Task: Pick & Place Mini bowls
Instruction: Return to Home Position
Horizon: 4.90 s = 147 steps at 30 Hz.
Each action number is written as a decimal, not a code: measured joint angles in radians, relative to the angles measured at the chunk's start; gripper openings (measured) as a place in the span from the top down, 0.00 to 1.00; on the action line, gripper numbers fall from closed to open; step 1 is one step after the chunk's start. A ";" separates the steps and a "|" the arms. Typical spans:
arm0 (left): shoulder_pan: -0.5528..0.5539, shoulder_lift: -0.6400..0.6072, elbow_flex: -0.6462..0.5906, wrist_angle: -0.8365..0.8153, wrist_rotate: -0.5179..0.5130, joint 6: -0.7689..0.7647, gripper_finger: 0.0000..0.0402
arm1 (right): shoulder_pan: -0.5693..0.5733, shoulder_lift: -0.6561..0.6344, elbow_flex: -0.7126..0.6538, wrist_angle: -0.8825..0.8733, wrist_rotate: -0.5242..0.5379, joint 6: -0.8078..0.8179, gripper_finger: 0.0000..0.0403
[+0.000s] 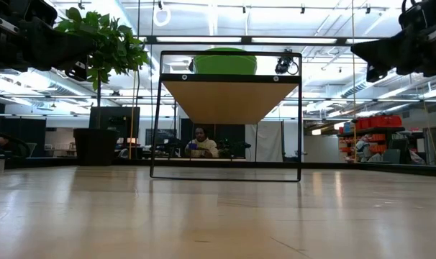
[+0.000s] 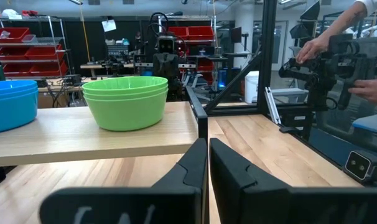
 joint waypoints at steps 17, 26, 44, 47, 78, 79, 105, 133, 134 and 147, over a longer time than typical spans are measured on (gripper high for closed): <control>0.000 0.000 0.000 0.000 0.000 0.000 0.94 | 0.000 0.000 0.000 -0.092 0.011 0.080 1.00; 0.000 0.000 0.000 0.000 0.000 0.000 0.94 | 0.000 0.000 0.000 -0.091 0.011 0.079 0.94; 0.000 0.000 0.000 0.000 0.000 0.000 0.94 | 0.000 0.000 0.000 -0.091 0.011 0.079 0.92; 0.000 0.000 0.000 0.000 0.000 0.000 0.94 | 0.000 0.000 0.000 -0.091 0.011 0.078 0.92; 0.000 0.000 0.000 0.000 0.000 0.000 0.94 | 0.000 0.000 0.000 -0.090 0.011 0.078 0.92; 0.000 0.000 0.000 0.000 0.000 0.000 0.94 | 0.000 0.000 0.000 -0.090 0.011 0.078 0.92; 0.000 0.000 0.000 0.000 0.000 0.000 0.94 | 0.000 0.000 0.001 -0.090 0.010 0.078 0.92; 0.000 0.000 0.000 0.000 0.000 0.000 0.94 | 0.000 0.000 0.001 -0.091 0.010 0.078 0.92; 0.000 0.000 0.000 0.000 0.000 0.000 0.94 | 0.000 0.000 0.001 -0.090 0.011 0.078 0.92; 0.000 0.000 0.000 0.000 0.000 0.000 0.94 | 0.000 0.000 0.001 -0.090 0.011 0.078 0.92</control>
